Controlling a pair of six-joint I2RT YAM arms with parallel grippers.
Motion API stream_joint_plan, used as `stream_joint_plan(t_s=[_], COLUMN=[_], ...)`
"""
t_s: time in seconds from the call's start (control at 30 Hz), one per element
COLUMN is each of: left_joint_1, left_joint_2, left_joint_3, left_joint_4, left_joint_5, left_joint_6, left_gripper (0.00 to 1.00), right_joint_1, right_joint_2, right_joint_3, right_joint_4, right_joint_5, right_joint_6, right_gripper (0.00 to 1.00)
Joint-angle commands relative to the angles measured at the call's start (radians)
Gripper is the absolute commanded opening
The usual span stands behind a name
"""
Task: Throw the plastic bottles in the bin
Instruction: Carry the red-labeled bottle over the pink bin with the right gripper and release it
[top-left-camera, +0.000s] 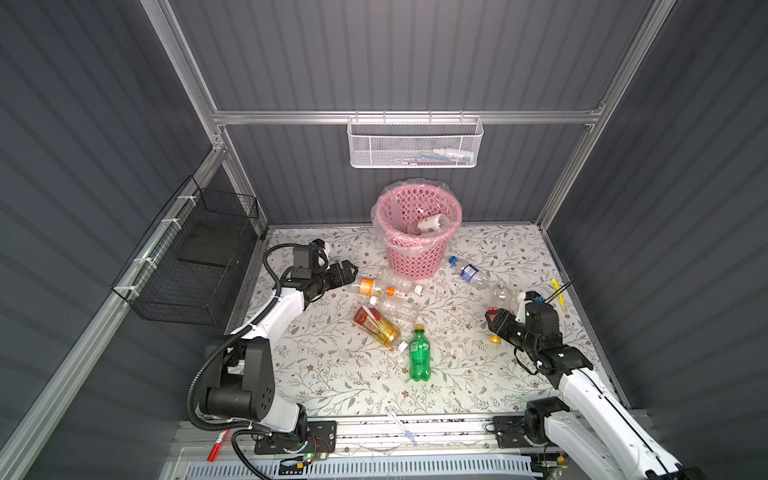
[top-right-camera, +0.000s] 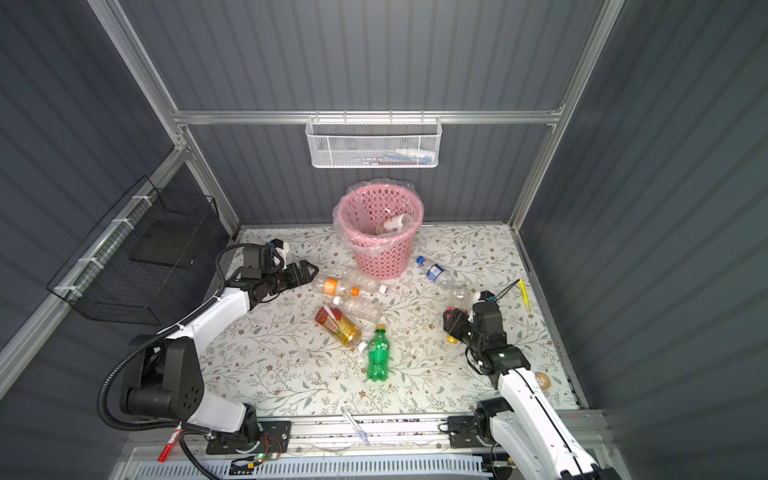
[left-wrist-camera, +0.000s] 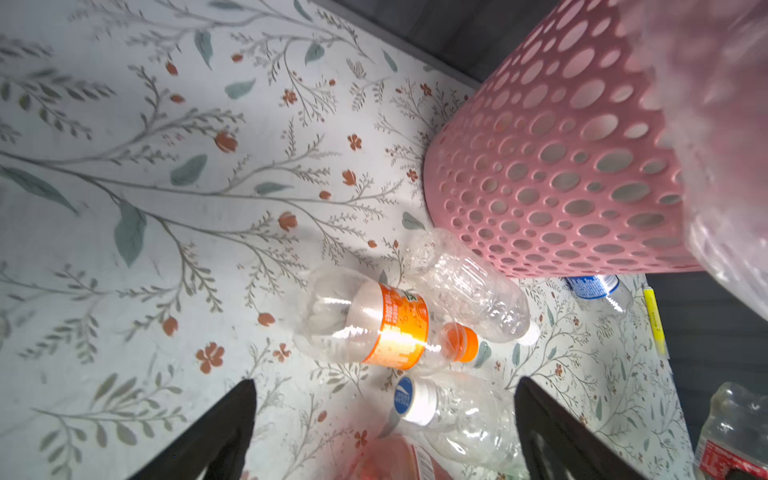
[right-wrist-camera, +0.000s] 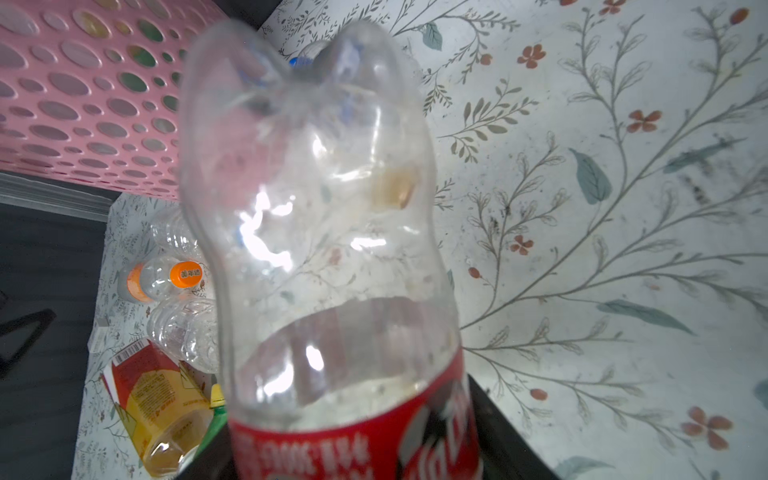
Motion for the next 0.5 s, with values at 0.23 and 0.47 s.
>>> stream_joint_plan(t_s=[0.23, 0.47], left_joint_1=[-0.095, -0.132], left_joint_2=[-0.205, -0.363], left_joint_3=[-0.083, -0.191], left_joint_4=[-0.118, -0.243], left_joint_5=[-0.077, -0.105], left_joint_6=[-0.091, -0.180], left_gripper=[0.98, 0.99], right_joint_1=[0.036, -0.011], right_joint_2=[0.571, 0.759], right_joint_3=[1.027, 1.318], right_joint_4=[-0.047, -0.173], right_joint_5=[-0.296, -0.313], right_joint_6=[0.000, 0.047], right_gripper=[0.77, 0.99])
